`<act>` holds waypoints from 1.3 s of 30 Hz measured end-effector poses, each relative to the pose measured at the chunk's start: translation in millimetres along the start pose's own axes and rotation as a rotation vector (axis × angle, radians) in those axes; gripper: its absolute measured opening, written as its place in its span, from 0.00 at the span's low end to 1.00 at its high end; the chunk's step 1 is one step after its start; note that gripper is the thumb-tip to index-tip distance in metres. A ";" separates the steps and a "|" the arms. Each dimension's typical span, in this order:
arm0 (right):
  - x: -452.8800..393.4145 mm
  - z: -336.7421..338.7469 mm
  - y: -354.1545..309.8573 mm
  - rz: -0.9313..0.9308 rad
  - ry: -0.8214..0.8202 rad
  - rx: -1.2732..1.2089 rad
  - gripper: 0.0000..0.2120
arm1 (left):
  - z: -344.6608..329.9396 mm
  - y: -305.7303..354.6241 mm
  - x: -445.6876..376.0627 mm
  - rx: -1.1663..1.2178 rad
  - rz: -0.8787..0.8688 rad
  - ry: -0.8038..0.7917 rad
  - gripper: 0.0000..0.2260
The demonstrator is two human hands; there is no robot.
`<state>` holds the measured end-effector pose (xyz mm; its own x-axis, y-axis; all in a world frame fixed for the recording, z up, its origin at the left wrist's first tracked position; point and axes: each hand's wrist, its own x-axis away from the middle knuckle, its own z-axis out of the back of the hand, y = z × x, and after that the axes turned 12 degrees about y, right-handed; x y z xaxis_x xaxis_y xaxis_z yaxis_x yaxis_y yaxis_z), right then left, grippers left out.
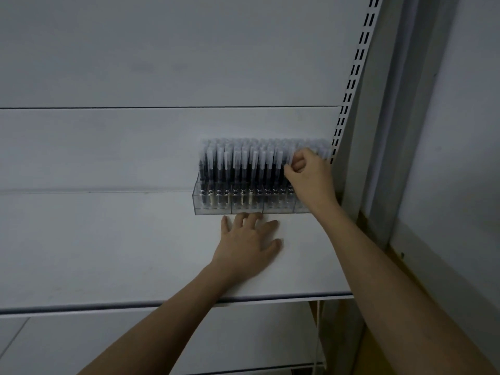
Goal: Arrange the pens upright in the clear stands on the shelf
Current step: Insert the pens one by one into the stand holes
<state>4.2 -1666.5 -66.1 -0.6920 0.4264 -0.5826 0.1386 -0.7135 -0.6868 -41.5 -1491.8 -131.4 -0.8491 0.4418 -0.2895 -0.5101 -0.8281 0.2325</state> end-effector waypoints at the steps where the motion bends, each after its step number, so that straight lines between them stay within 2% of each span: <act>1: 1.3 -1.5 1.4 -0.012 -0.014 0.022 0.05 | 0.5 0.8 -0.2 0.000 0.004 -0.002 0.24; 5: 8.0 -6.4 6.0 -0.018 -0.009 0.044 0.04 | 1.5 3.8 -1.4 0.008 0.010 -0.005 0.23; 8: 14.2 -3.7 2.4 -0.054 -0.034 0.072 0.09 | 2.9 4.1 0.7 0.016 0.010 -0.009 0.22; 10: 21.9 1.4 -4.0 -0.087 0.006 0.084 0.12 | 6.4 2.2 2.1 0.065 0.014 0.006 0.21; 13: 39.5 8.4 -14.3 -0.120 0.082 0.081 0.09 | 9.8 -1.6 2.4 0.182 0.062 0.088 0.20; 17: 74.3 2.5 -44.7 -0.066 -0.042 0.059 0.09 | 30.8 -31.2 17.4 0.203 0.091 0.113 0.20; 23: 138.6 -53.0 -128.1 -0.001 -0.336 0.073 0.14 | 98.0 -140.3 86.1 0.081 0.268 0.087 0.20; 27: 187.6 -108.9 -211.8 0.140 -0.520 0.148 0.20 | 145.7 -228.9 159.5 0.005 0.413 0.073 0.22; 39: 319.0 -282.6 -470.6 0.547 -0.776 0.080 0.23 | 285.3 -453.3 355.0 -0.090 0.811 0.258 0.23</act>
<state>-81.5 -1037.6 -51.6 -0.8270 -0.4453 -0.3433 0.5534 -0.7528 -0.3566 -150.8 -861.2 -74.7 -0.8834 -0.3828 -0.2704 0.2640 -0.8831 0.3878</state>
